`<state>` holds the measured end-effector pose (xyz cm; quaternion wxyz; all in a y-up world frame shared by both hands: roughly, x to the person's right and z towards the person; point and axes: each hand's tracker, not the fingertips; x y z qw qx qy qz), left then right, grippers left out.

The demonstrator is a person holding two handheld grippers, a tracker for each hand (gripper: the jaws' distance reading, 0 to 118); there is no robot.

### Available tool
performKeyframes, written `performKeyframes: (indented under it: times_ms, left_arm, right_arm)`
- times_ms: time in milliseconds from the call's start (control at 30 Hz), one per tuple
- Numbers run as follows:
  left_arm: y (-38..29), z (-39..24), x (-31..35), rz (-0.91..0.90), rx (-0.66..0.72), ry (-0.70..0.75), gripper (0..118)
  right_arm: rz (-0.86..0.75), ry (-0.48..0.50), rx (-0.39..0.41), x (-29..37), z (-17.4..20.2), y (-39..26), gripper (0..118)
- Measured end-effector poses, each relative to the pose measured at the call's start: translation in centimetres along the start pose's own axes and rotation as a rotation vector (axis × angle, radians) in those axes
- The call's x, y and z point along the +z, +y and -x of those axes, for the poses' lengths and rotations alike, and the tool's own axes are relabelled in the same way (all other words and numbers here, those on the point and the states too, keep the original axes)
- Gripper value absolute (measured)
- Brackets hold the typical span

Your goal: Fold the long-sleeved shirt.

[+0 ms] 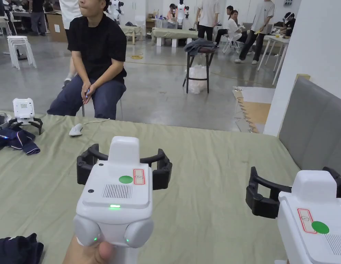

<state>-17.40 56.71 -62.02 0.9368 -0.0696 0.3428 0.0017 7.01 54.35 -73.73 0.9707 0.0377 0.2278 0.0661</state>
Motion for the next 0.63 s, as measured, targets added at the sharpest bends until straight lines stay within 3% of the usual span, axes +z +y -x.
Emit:
performKeyframes:
  times_ms: [333, 367, 633]
  left_arm:
    - [0.7, 0.9, -0.1, 0.023, 0.05, 0.048, 109]
    - [0.8, 1.3, 0.1, 0.016, 0.067, -0.02, 109]
    - [1.1, 1.6, 0.9, -0.01, 0.084, -0.048, 111]
  right_arm:
    - [-0.023, -0.003, 0.0, -0.1, -0.4, 0.6, 118]
    - [-0.025, -0.006, 0.001, -0.1, -0.4, 0.6, 118]
    - [-0.025, -0.002, 0.002, 0.0, -0.4, 0.6, 118]
